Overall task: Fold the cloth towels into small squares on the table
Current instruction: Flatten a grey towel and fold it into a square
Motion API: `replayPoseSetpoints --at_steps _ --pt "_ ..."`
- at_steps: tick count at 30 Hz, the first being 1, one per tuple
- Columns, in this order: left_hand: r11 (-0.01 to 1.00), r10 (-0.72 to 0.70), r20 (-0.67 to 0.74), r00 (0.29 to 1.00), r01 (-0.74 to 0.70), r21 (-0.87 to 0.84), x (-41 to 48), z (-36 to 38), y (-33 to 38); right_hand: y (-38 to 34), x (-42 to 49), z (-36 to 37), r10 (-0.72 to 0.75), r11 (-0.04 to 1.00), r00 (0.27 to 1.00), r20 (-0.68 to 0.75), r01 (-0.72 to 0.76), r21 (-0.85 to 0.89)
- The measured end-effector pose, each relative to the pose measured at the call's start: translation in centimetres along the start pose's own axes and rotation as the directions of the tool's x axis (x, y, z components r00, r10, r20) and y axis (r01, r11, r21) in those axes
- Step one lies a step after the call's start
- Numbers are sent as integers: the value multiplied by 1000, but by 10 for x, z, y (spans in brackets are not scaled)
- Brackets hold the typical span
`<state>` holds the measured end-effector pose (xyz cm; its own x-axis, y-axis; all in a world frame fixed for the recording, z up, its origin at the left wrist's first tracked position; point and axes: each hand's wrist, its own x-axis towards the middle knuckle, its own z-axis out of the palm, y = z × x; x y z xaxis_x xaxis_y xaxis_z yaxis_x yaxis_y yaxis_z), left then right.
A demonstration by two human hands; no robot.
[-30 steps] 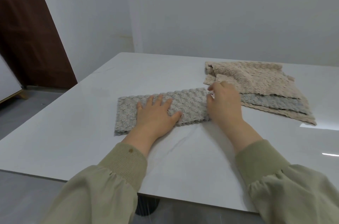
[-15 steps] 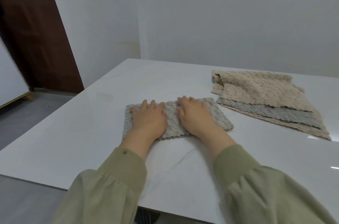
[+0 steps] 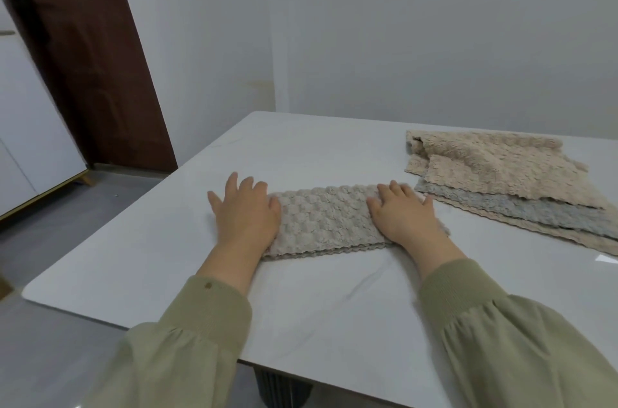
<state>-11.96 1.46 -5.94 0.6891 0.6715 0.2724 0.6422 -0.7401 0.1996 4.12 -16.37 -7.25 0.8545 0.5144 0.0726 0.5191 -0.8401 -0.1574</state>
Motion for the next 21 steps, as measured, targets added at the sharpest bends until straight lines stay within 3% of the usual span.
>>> replayPoseSetpoints --at_steps 3,5,7,10,14,21 --pt "982 174 -141 975 -183 -54 -4 -3 38 -3 3 2 6 1000 1000 -13 -6 5" --pt "950 301 -86 950 -306 -57 -8 4 67 -4 4 1 8 1000 999 -35 -8 18" --pt "929 369 56 928 -365 -66 -11 14 82 -3 4 1 14 999 998 -59 -12 41" --pt "930 364 262 894 -363 -53 -8 24 78 1 8 -3 31 982 982 -187 6 190" --pt "929 365 281 887 -365 -56 -8 23 75 15 18 -7 44 973 923 -383 48 227" --pt "939 336 296 894 -344 -25 -12 21 73 32 33 -3 45 988 970 -238 -8 155"
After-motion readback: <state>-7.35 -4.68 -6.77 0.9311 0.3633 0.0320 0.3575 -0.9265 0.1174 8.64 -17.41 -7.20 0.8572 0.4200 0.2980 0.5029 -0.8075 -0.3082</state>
